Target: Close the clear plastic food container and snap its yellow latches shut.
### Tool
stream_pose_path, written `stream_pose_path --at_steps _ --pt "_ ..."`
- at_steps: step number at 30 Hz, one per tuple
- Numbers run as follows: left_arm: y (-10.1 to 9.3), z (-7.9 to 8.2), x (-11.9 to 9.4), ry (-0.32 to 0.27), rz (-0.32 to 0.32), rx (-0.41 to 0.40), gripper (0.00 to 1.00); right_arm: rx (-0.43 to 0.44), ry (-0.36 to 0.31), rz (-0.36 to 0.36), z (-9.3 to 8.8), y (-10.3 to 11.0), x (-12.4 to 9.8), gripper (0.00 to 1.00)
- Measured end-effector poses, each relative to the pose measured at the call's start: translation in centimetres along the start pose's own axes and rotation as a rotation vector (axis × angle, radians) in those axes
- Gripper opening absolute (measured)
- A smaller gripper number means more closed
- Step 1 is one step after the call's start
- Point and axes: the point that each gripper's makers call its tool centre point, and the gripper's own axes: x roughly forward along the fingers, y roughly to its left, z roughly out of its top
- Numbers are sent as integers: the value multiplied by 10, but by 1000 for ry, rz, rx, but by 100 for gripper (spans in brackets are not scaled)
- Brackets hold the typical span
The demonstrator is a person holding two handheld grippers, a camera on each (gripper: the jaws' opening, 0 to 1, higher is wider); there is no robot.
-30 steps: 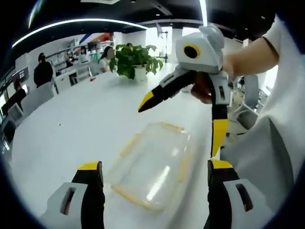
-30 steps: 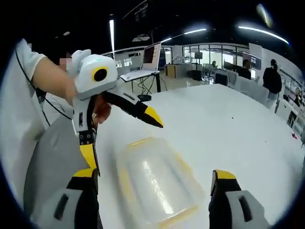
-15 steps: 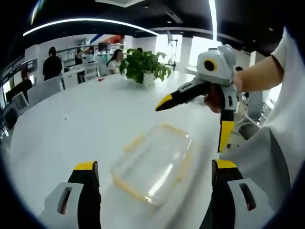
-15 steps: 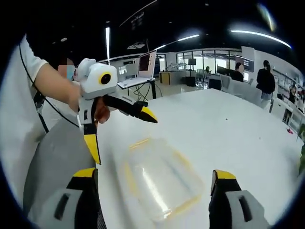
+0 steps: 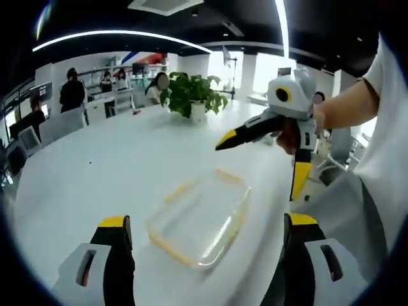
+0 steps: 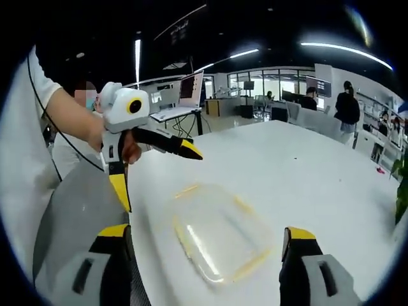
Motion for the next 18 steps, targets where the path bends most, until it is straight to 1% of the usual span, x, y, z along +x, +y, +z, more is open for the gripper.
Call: stream_pose_path --at_steps 3,4,6,8,9,11,13,15,16,17,18 --pt "-4 -1 -6 -18 4 -8 98 -1 -6 0 -2 10 -3 99" --pt "-5 -3 -9 -20 6 -7 98 -18 -15 -8 -2 14 -5 99" --pt "-6 -7 -11 -16 11 -11 98 -12 -11 -17 -3 17 -7 99" --pt "-8 -12 -16 -14 19 -14 98 -15 -4 -46 -3 15 -9 99" --pt "-9 -12 -18 -19 21 -20 98 -13 -18 -55 -1 15 -10 99" --pt "-11 -14 -20 -19 24 -21 98 13 -27 -61 -1 14 -10 99" --pt "-11 -17 -20 -12 24 -8 98 19 -30 -70 -3 11 -11 99" --pt "-10 -18 -19 -7 25 -3 97 24 -28 -80 -5 9 -11 99" --pt "-7 -19 -19 -5 38 10 95 32 -27 -82 -6 9 -11 99" --pt "-4 -18 -20 -14 49 18 94 29 -28 -85 -8 9 -11 99" --pt "-3 -18 -19 -15 53 16 92 12 -26 -103 -10 5 -11 99"
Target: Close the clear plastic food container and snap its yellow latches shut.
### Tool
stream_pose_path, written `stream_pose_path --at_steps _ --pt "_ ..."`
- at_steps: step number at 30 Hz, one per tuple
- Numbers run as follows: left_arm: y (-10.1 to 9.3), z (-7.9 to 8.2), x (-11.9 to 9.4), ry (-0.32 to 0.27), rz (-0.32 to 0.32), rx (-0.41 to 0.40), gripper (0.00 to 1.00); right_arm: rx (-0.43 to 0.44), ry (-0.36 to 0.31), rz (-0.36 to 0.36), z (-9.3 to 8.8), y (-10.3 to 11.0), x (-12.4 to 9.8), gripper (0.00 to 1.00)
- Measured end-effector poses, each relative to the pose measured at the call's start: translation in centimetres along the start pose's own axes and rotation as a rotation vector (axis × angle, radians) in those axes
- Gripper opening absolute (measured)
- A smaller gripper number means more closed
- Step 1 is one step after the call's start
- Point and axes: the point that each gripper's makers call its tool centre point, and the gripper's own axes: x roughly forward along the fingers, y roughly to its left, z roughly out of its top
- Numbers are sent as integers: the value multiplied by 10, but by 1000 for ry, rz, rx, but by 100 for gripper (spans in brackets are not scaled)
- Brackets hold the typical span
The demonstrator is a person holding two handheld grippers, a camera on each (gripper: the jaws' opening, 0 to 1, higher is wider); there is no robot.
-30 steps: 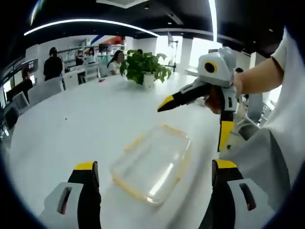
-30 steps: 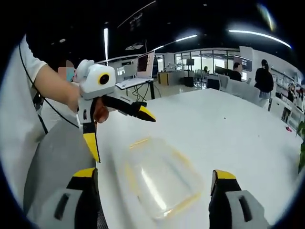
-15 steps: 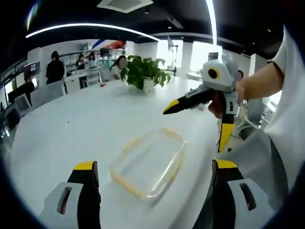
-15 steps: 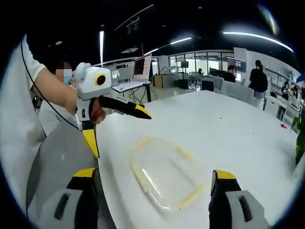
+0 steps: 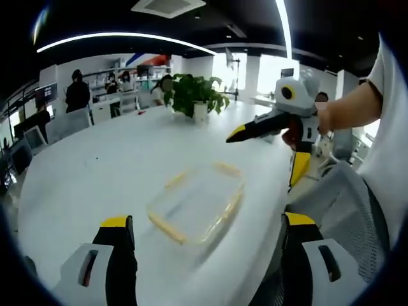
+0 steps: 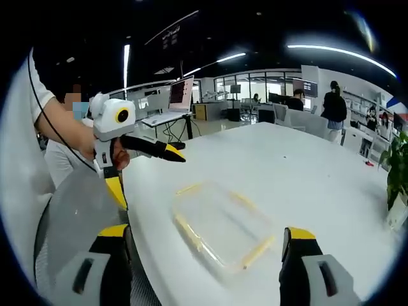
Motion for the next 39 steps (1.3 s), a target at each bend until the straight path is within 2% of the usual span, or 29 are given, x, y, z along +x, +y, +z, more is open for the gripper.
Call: stream_pose_path --at_steps 3,4,6,9,13,17,20,23,26,32,39 --pt "6 -1 4 -4 10 6 90 -25 29 -12 -10 -6 4 99" --pt "7 -4 7 11 8 17 89 -51 55 -16 -15 -8 4 97" --pt "9 -6 10 21 5 49 86 -109 59 -13 -17 -11 6 93" --pt "14 -10 19 32 4 58 86 -92 76 -7 -24 -17 11 93" --pt "19 -15 30 40 -7 62 84 -124 103 -11 -31 -27 18 88" --pt "26 -19 35 54 4 66 84 -155 90 -14 -29 -31 22 81" --pt "28 -19 38 53 -2 68 83 -152 85 -9 -27 -33 26 82" --pt "28 -21 42 64 -20 87 80 -200 102 -1 -29 -34 30 79" --pt "30 -23 46 75 -23 96 79 -181 114 8 -31 -35 34 80" --pt "28 -27 57 95 -39 113 78 -208 131 16 -35 -37 39 75" --pt "26 -30 61 101 -47 97 75 -214 134 29 -36 -36 42 69"
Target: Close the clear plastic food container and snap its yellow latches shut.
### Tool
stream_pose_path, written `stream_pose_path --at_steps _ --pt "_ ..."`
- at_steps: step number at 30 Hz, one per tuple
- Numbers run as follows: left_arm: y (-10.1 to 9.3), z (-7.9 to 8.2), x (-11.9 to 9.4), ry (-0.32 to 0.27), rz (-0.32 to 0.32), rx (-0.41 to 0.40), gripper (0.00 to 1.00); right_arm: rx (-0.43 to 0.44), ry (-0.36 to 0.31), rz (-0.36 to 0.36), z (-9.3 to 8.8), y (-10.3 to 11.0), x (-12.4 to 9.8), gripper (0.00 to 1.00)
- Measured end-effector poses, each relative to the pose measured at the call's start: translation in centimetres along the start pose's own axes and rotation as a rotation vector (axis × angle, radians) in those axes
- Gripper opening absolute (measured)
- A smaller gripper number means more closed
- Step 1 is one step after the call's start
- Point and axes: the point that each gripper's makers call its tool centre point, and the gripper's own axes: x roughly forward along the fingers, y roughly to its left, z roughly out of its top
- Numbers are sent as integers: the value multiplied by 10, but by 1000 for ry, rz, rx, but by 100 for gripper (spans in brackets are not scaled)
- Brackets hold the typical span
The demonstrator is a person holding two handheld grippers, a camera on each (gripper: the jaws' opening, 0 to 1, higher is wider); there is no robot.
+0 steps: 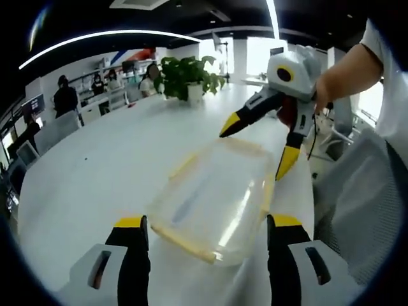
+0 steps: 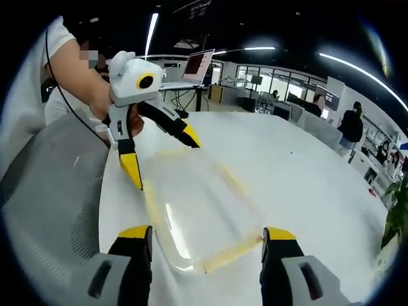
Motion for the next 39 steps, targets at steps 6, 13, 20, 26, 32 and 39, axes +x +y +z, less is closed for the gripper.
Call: stream_pose_path --at_steps 6,13,20,26,32,39 --pt "5 -3 -2 3 3 -7 76 21 -16 3 5 1 4 69" --pt "14 -9 -12 10 8 -9 76 24 -27 11 16 6 15 69" --pt "26 -18 -24 20 19 -16 76 14 -32 21 26 11 30 68" --pt "36 -26 -36 28 21 -19 76 13 -39 23 37 17 43 68" --pt "49 -34 -47 36 16 -21 76 15 -43 17 49 22 57 68" --pt "64 -40 -53 35 1 -23 77 20 -44 8 61 22 71 68"
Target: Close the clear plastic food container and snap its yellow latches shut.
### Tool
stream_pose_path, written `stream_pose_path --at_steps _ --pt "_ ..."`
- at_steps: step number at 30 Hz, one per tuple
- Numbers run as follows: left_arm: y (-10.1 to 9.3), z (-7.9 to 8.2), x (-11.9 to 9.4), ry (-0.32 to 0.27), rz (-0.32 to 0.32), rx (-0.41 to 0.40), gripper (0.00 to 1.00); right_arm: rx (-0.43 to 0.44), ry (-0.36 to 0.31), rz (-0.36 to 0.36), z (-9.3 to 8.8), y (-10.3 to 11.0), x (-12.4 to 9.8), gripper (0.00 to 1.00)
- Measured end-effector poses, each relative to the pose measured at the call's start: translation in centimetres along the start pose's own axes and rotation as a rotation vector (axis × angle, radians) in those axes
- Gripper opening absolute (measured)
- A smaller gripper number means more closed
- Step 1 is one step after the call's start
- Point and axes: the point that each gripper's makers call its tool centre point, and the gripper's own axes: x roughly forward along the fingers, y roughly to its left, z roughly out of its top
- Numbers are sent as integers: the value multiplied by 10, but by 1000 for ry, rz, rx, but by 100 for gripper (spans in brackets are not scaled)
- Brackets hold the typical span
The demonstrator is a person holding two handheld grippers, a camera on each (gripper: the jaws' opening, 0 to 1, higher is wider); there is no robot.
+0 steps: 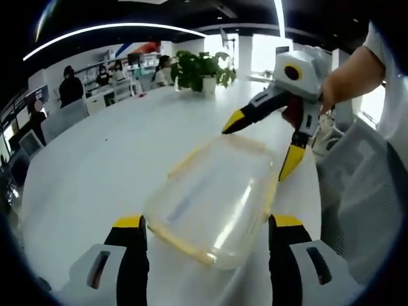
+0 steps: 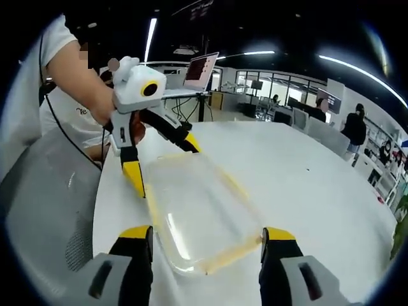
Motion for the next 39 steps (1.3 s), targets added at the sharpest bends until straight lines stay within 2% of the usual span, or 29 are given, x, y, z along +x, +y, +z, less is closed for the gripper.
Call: stream_pose_path --at_steps 16,27,31,39 --pt "44 11 16 -20 0 -19 78 -17 2 -7 12 -40 25 68" --pt "81 23 30 -22 19 -21 78 -25 -4 -8 23 -77 44 68" --pt "88 24 32 -28 28 -26 79 -27 -4 -7 25 -82 48 68" --pt "89 26 33 -32 31 -27 79 -35 0 -10 25 -84 49 68"
